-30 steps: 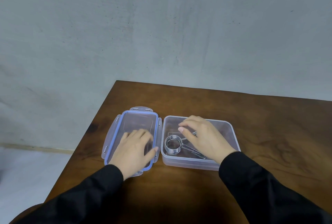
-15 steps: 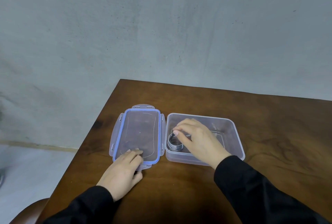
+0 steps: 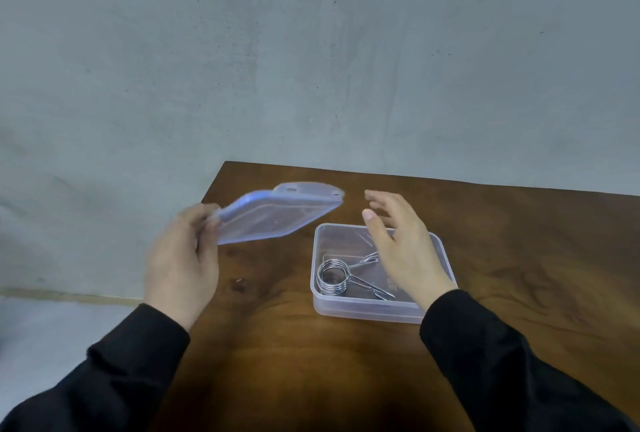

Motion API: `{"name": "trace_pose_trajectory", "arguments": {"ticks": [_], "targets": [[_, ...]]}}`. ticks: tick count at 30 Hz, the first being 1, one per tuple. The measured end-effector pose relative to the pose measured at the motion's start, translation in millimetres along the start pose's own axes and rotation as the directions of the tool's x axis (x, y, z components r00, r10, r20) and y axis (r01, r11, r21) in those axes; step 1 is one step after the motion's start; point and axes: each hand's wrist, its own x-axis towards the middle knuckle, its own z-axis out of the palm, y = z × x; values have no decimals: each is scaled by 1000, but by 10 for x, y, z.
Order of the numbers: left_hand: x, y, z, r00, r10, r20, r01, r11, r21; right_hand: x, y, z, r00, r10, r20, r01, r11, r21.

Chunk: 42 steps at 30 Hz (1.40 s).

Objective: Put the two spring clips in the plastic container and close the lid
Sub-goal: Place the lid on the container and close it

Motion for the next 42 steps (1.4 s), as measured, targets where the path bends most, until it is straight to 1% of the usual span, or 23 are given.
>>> {"name": "trace_pose_trajectory", "arguments": {"ticks": [1,3,5,6,8,10,11,13,14,15,17,18,21,23,28,31,34,40,42], "targets": [[79,107,-49,999,40,-22,-42,996,-74,26,-5,-42,999,35,0,-35,998,53],[230,274,-94,994,105,-10,-105,965,-242,87,22,-136,994,109,19,-110,981,163],[348,467,-83,995,102,1,-92,905,-415,113,48,-246,988,153,31,-156,953,258],[391,556,-50,996,84,11,-68,868,-492,117,79,-304,988,152,20,-151,941,302],[451,700,54,998,21,60,20,792,-610,99,130,-434,985,169,-33,-145,917,372],[462,749,202,981,-103,162,187,713,-676,50,194,-571,969,229,-91,-168,883,437],[454,748,283,957,-178,228,288,663,-691,19,236,-645,958,255,-128,-176,882,438],[422,715,448,876,-331,351,482,588,-649,-49,337,-771,936,299,-185,-213,900,379],[390,656,542,835,-389,390,551,590,-591,-86,390,-820,919,339,-200,-257,902,347],[351,589,639,805,-430,408,592,621,-513,-119,447,-861,900,384,-204,-311,897,314],[258,435,819,783,-466,412,605,723,-333,-179,563,-909,876,449,-177,-404,883,239],[210,374,893,772,-483,413,606,754,-252,-208,620,-917,872,464,-157,-433,879,199],[73,269,1075,720,-530,447,628,772,-95,-284,759,-896,858,498,-127,-486,866,117],[4,214,1165,696,-546,465,630,776,-33,-307,869,-868,839,532,-118,-524,847,91],[-59,105,1298,676,-565,473,631,775,25,-306,1045,-815,802,591,-87,-587,807,68],[-89,101,1340,675,-570,468,630,776,37,-301,1092,-805,795,604,-62,-597,796,101],[-113,82,1369,659,-585,473,656,755,21,-297,1136,-791,795,606,-45,-596,792,130],[-130,95,1389,661,-590,463,651,758,37,-272,1161,-774,782,623,-34,-611,775,159],[-138,114,1397,644,-602,471,673,739,25,-271,1145,-768,771,637,-22,-623,761,184]]}}
